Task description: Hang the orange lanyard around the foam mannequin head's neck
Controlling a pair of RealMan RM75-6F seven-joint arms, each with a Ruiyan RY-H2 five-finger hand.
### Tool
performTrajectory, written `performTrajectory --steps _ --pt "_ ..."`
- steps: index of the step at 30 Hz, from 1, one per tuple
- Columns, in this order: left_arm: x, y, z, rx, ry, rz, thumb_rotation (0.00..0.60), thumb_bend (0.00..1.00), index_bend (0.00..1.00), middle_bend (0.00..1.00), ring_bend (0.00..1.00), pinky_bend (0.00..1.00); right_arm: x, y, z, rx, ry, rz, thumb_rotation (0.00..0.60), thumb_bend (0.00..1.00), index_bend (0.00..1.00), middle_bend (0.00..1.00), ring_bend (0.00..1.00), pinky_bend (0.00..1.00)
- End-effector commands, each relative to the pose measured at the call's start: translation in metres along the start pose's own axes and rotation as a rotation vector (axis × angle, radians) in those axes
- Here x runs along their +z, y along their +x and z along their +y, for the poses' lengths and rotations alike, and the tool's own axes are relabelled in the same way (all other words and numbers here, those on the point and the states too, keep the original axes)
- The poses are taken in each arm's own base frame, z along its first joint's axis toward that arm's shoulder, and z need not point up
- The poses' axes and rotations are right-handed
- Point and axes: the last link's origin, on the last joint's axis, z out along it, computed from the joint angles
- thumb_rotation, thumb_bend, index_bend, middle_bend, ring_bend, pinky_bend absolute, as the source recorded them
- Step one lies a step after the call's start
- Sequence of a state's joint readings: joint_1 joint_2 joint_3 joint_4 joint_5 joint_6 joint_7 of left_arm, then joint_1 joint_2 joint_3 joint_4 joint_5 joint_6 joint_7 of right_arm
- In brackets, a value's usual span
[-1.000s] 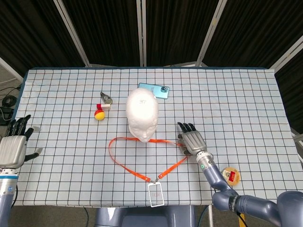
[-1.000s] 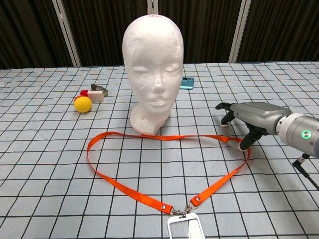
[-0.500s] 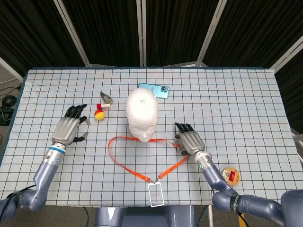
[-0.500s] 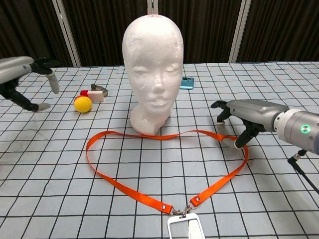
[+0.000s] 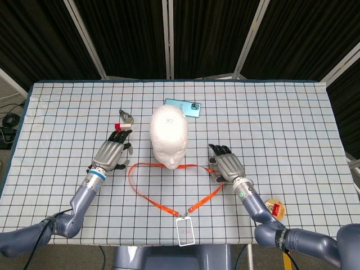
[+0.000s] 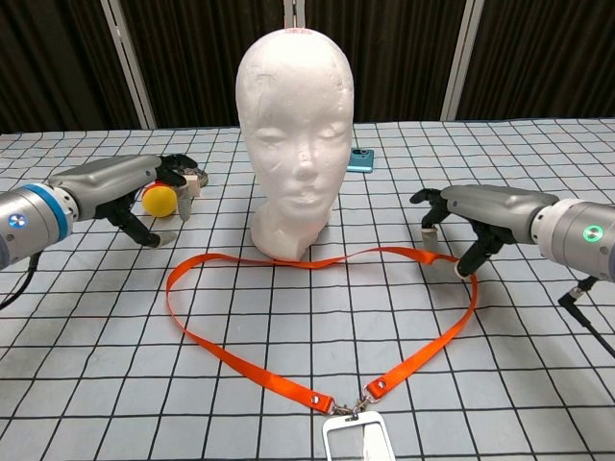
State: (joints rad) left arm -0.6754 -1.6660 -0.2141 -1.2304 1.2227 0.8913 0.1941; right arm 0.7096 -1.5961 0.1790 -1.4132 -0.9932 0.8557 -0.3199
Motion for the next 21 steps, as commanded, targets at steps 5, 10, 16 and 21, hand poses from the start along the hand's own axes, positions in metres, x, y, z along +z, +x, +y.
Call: performTrajectory --steps 5,10,16,21 --pt "0.010 -0.014 0.016 0.020 -0.046 -0.027 0.600 0.38 0.48 0.00 0.00 0.00 0.001 0.003 0.004 0.014 -0.003 0.002 0.600 0.52 0.72 0.02 0.00 0.00" --pt "0.012 -0.022 0.020 0.024 -0.047 -0.046 0.600 0.38 0.48 0.00 0.00 0.00 0.001 0.004 0.007 0.014 -0.005 0.000 0.600 0.52 0.72 0.02 0.00 0.00" --pt "0.012 -0.029 0.022 0.027 -0.042 -0.059 0.600 0.40 0.48 0.00 0.00 0.00 0.001 0.005 0.010 0.015 -0.006 0.001 0.600 0.52 0.72 0.02 0.00 0.00" --pt "0.016 -0.034 0.023 0.025 -0.030 -0.064 0.600 0.42 0.48 0.00 0.00 0.00 0.001 0.007 0.012 0.020 -0.008 0.007 0.600 0.52 0.72 0.02 0.00 0.00"
